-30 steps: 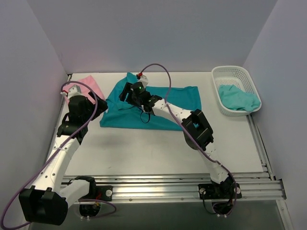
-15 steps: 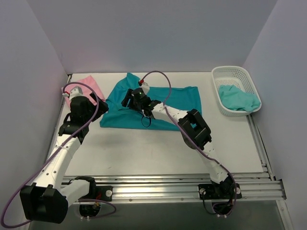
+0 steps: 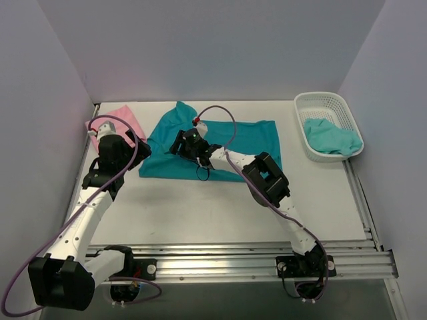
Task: Fold and stack the t-shirts
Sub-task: Fold the tshirt
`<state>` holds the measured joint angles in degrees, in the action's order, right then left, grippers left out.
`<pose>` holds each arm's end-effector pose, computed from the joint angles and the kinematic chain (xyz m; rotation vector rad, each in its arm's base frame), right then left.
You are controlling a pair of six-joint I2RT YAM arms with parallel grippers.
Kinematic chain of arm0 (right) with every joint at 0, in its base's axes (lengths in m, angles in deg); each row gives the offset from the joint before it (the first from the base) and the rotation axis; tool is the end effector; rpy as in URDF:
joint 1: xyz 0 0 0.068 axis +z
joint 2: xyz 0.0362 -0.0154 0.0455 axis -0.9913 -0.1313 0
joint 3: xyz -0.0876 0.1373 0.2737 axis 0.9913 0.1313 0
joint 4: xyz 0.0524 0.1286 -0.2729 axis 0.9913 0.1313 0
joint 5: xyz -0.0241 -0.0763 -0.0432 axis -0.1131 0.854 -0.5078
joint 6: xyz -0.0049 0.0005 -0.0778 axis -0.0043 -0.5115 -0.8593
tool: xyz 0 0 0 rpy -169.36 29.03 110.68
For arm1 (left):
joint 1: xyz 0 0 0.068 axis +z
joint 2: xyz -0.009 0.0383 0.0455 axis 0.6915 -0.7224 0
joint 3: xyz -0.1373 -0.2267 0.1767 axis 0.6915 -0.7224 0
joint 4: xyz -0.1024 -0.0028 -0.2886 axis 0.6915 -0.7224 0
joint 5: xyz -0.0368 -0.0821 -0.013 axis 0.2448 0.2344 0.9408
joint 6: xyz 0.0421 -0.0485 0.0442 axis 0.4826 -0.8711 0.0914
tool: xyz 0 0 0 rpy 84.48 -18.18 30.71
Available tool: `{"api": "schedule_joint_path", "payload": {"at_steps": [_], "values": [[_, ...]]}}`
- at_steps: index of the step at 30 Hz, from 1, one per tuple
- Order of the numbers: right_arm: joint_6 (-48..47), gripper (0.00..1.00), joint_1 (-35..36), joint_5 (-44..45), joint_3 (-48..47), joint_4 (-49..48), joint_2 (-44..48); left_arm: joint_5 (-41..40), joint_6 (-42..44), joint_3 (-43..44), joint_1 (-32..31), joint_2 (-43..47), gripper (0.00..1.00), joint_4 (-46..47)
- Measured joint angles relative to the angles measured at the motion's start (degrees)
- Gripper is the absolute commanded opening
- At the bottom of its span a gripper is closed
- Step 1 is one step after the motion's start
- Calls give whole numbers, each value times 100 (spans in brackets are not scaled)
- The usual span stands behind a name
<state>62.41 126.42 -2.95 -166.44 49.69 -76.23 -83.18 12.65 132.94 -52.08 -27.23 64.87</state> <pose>0.4739 0.4551 0.1567 0.1395 2.0554 1.0692 0.2920 -0.0325 0.3245 -0.6610 1.9866 -0.3543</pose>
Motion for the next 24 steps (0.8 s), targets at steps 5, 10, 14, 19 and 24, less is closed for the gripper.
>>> {"api": "schedule_joint_path", "payload": {"at_steps": [5, 10, 14, 19, 24], "values": [[15, 60, 0, -15, -33, -149, -83, 0, 9, -2, 0, 0, 94, 0], [50, 59, 0, -24, -308, -205, -289, 0, 15, -2, 0, -13, 94, 2], [94, 59, 0, -42, -531, -221, -444, -2, 20, -2, 0, -42, 94, 11], [122, 59, -2, -142, -848, -245, -662, -11, 31, -2, 0, -63, 94, 33], [157, 59, -66, -212, -1154, -269, -879, -39, 42, -2, 0, -63, 94, 39]]}}
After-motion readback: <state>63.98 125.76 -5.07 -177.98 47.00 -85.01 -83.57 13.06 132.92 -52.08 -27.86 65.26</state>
